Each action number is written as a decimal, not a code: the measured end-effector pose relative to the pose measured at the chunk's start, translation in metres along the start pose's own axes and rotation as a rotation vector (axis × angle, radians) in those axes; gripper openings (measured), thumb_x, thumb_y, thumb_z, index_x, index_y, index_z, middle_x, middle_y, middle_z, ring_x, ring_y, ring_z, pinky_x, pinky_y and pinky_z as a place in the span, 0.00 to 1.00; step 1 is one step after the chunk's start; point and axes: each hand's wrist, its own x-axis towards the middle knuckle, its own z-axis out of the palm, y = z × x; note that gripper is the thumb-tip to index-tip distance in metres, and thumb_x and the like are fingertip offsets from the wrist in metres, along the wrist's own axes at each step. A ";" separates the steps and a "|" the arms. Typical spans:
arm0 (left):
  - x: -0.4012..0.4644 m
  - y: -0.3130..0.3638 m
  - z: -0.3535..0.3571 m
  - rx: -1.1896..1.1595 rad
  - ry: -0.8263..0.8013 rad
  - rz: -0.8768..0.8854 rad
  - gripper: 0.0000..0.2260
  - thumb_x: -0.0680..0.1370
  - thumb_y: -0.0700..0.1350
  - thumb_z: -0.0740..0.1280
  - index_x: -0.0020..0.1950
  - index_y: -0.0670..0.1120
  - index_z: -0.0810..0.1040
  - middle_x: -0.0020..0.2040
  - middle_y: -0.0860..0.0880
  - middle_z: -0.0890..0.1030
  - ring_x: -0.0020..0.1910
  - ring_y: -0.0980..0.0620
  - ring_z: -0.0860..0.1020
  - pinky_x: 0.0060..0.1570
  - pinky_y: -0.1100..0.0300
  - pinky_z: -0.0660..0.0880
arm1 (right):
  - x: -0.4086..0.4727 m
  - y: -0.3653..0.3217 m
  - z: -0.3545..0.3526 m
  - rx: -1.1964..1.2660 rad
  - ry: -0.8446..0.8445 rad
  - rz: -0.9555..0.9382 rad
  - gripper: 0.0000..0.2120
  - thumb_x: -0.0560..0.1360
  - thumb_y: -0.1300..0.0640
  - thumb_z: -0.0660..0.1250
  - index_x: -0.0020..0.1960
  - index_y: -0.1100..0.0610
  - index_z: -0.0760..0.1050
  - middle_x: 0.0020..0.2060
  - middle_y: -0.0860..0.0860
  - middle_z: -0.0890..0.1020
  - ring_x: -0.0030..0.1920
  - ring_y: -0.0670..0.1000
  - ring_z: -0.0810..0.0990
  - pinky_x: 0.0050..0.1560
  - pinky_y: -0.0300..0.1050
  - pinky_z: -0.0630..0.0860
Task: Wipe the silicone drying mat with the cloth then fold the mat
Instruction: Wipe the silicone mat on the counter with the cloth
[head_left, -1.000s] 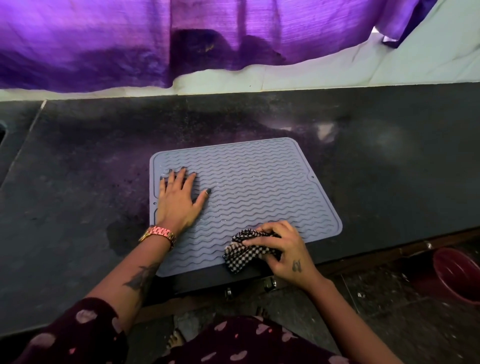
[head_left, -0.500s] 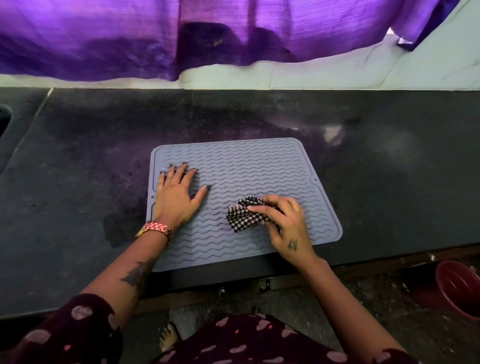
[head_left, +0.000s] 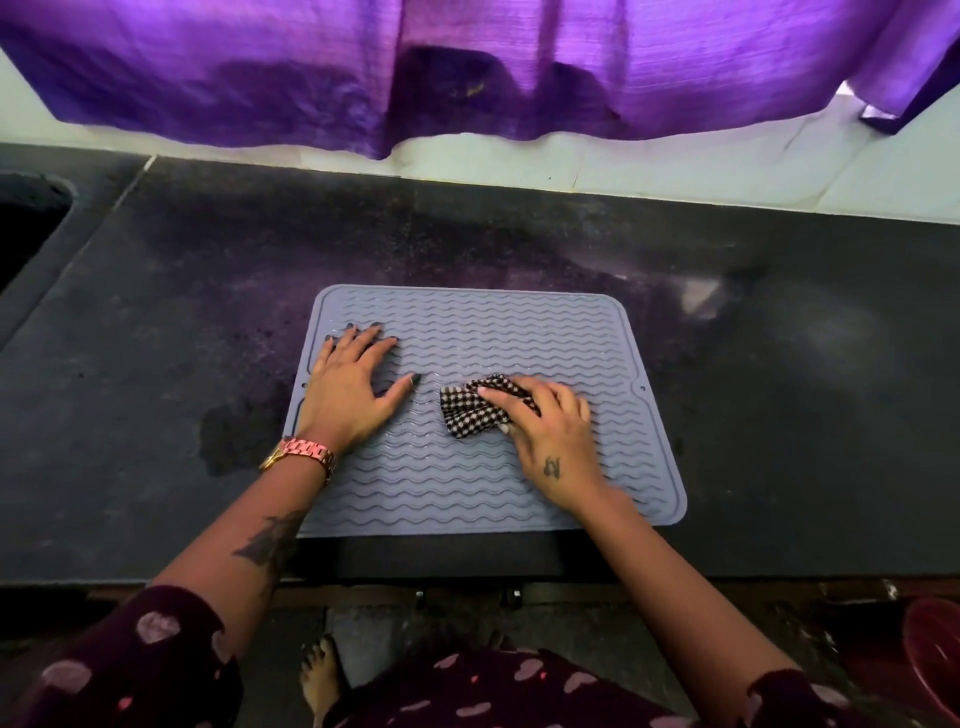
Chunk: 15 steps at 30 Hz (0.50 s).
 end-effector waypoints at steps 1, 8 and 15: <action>0.000 0.000 0.000 -0.004 0.004 -0.003 0.33 0.72 0.66 0.53 0.72 0.50 0.67 0.75 0.49 0.63 0.75 0.48 0.57 0.75 0.52 0.47 | 0.000 0.002 0.003 -0.030 -0.024 -0.012 0.20 0.74 0.58 0.66 0.65 0.45 0.73 0.60 0.53 0.77 0.57 0.56 0.73 0.53 0.53 0.68; -0.002 0.002 -0.001 -0.019 0.031 -0.001 0.34 0.71 0.67 0.52 0.71 0.50 0.69 0.73 0.49 0.66 0.75 0.48 0.59 0.75 0.52 0.48 | 0.043 0.022 0.000 0.119 0.082 -0.044 0.22 0.71 0.68 0.68 0.61 0.49 0.77 0.56 0.55 0.78 0.54 0.58 0.74 0.52 0.53 0.70; -0.002 0.002 -0.002 -0.016 0.028 -0.005 0.34 0.72 0.67 0.51 0.71 0.50 0.69 0.73 0.49 0.66 0.75 0.49 0.59 0.75 0.52 0.48 | 0.059 0.025 0.022 -0.044 -0.089 -0.031 0.25 0.75 0.63 0.61 0.67 0.41 0.68 0.64 0.51 0.72 0.61 0.55 0.68 0.58 0.51 0.61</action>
